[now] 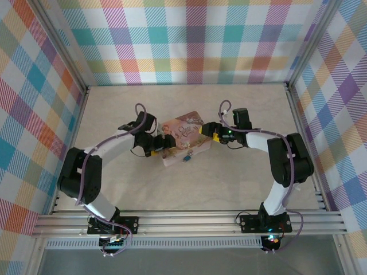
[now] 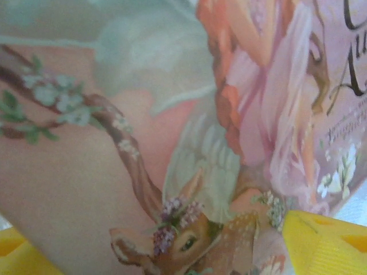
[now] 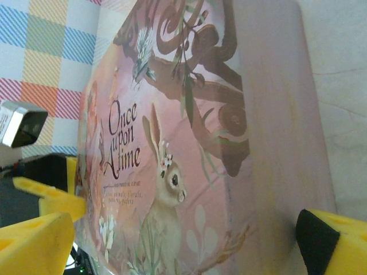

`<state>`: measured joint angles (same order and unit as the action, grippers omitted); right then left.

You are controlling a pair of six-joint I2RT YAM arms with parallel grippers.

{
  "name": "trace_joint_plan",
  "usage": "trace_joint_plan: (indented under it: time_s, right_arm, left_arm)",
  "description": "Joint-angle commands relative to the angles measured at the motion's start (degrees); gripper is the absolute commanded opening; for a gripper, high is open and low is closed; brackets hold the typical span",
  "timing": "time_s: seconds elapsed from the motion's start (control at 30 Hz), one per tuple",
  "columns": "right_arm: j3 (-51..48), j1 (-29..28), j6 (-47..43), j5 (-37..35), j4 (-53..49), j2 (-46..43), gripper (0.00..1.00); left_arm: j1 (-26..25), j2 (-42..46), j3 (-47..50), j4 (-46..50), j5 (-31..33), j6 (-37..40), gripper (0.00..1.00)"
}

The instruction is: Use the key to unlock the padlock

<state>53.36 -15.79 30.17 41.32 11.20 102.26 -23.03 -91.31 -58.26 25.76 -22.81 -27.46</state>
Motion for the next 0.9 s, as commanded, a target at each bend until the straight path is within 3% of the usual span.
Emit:
trace_joint_plan:
  time_s: [0.0, 0.33, 0.5, 0.67, 0.87]
  right_arm:
    - [1.4, -1.0, 0.5, 4.5, 3.6, 1.0, 0.99]
    - [0.9, -0.8, -1.8, -3.3, -0.1, -1.0, 1.0]
    - [-1.4, -0.1, -3.0, -8.1, -4.5, -6.4, 1.0]
    - [-4.9, 0.0, -4.5, -10.0, -6.2, -13.3, 1.0]
    - [-12.0, -0.1, 0.0, -7.4, -0.1, -21.2, 1.0]
  left_arm:
    - [-1.5, 4.5, 3.2, -5.2, -0.7, -3.9, 0.9]
    - [-1.6, 11.8, 5.7, -2.1, 8.8, -5.6, 0.92]
    - [-1.5, 16.5, 5.5, -0.7, 12.9, -5.4, 0.92]
    - [-1.6, 20.9, 5.9, -0.9, 13.2, -5.8, 0.91]
    - [-2.5, 22.8, 4.9, -2.8, 9.8, -7.5, 0.91]
